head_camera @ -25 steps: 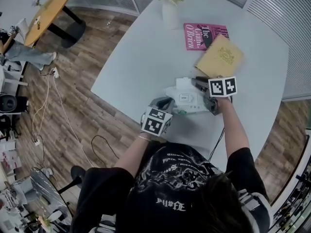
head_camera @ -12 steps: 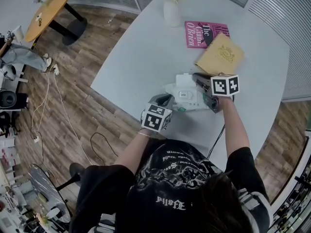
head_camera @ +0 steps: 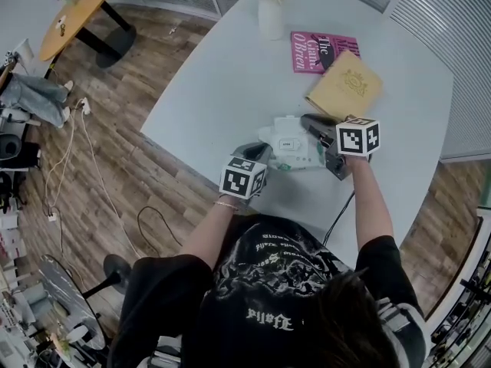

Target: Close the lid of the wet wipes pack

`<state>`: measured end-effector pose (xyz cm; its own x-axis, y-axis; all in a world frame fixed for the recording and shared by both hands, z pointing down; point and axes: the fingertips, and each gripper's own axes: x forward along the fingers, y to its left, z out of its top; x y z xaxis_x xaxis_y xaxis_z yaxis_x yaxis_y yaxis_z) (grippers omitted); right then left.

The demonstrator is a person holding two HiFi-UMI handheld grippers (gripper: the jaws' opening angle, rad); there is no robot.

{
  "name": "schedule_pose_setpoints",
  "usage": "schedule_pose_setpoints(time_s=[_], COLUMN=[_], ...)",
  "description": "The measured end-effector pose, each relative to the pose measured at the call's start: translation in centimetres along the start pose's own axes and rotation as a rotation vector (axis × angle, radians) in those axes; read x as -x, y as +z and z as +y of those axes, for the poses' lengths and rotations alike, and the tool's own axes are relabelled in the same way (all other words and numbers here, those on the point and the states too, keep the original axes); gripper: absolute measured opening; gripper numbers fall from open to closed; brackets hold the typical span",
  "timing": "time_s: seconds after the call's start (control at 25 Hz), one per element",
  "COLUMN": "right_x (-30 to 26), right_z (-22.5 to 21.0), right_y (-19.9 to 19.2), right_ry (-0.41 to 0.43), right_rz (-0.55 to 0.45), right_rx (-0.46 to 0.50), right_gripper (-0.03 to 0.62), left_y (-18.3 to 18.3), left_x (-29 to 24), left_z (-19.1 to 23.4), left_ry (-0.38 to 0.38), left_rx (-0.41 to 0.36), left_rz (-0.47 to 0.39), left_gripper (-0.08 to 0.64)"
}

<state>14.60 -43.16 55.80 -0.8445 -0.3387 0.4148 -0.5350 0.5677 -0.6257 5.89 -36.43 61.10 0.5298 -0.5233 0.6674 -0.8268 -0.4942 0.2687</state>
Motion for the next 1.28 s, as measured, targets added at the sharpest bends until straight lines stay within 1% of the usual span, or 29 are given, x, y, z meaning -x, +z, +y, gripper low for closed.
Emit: schedule_pose_setpoints(time_s=[0.12, 0.28, 0.48, 0.64, 0.8, 0.84, 0.88, 1.28], right_x=[0.5, 0.9, 1.2, 1.4, 1.4, 1.3, 1.2, -1.1], right_z=[0.9, 1.7, 2.8, 3.3, 3.5, 3.5, 3.6, 4.6], right_y=[-0.3, -0.8, -1.6, -2.4, -3.5, -3.7, -3.9, -5.9], right_ry=[0.037, 0.064, 0.079, 0.077, 0.074, 0.070, 0.063, 0.006], right_rz=[-0.013, -0.030, -0.019, 0.007, 0.045, 0.054, 0.063, 0.148], right_rx=[-0.008, -0.029, -0.028, -0.010, 0.006, 0.014, 0.023, 0.086], right_gripper=[0.041, 0.052, 0.067, 0.075, 0.076, 0.044, 0.038, 0.021], left_y=[0.0, 0.0, -0.1, -0.1, -0.1, -0.1, -0.1, -0.2], left_x=[0.1, 0.1, 0.2, 0.2, 0.2, 0.1, 0.1, 0.3], left_z=[0.2, 0.2, 0.2, 0.3, 0.3, 0.3, 0.3, 0.4], left_ry=[-0.006, 0.014, 0.004, -0.015, -0.028, -0.028, -0.028, -0.058], left_rx=[0.050, 0.030, 0.066, 0.044, 0.058, 0.063, 0.067, 0.082], left_rz=[-0.015, -0.019, -0.034, -0.037, -0.041, -0.045, -0.048, -0.056], left_gripper=[0.015, 0.015, 0.015, 0.015, 0.015, 0.014, 0.015, 0.015])
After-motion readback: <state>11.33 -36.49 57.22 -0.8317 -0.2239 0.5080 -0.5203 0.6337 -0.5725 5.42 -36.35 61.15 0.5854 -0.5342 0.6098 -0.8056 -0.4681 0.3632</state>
